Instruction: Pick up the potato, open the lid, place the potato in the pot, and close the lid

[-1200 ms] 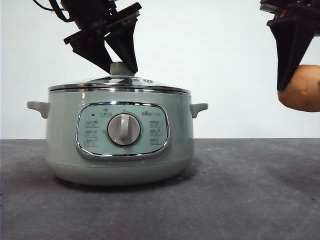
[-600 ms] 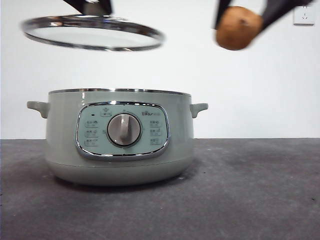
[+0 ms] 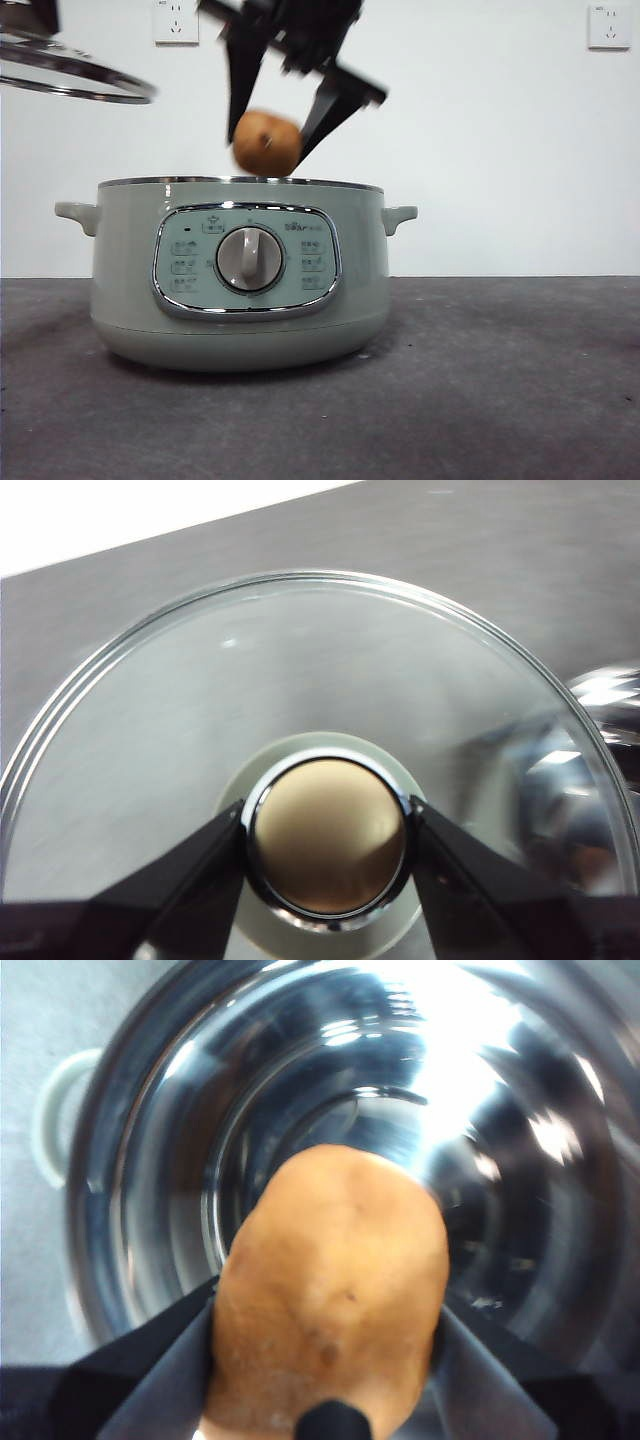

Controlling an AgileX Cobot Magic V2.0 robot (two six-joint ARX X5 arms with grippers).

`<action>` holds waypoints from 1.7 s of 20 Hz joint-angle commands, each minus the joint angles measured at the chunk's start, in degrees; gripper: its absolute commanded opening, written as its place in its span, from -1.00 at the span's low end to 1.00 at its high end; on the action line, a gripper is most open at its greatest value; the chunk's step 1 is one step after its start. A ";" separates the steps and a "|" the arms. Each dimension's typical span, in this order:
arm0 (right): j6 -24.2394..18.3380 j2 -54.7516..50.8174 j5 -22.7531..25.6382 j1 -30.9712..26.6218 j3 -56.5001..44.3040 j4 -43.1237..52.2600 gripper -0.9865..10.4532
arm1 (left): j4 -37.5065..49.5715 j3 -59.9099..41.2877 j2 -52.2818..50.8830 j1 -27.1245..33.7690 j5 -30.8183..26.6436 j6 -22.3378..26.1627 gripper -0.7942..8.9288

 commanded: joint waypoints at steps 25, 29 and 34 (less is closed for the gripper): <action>1.14 11.89 8.39 4.52 2.14 2.03 0.61 | 2.14 0.52 -0.63 7.61 7.37 -0.94 -0.86; -0.48 11.32 9.40 4.66 11.93 -7.06 0.60 | 0.85 0.52 -0.59 7.28 8.26 -1.57 -0.86; -4.87 6.40 12.79 4.63 16.44 -13.20 0.60 | 0.22 0.52 -0.17 1.62 8.24 -1.75 -0.86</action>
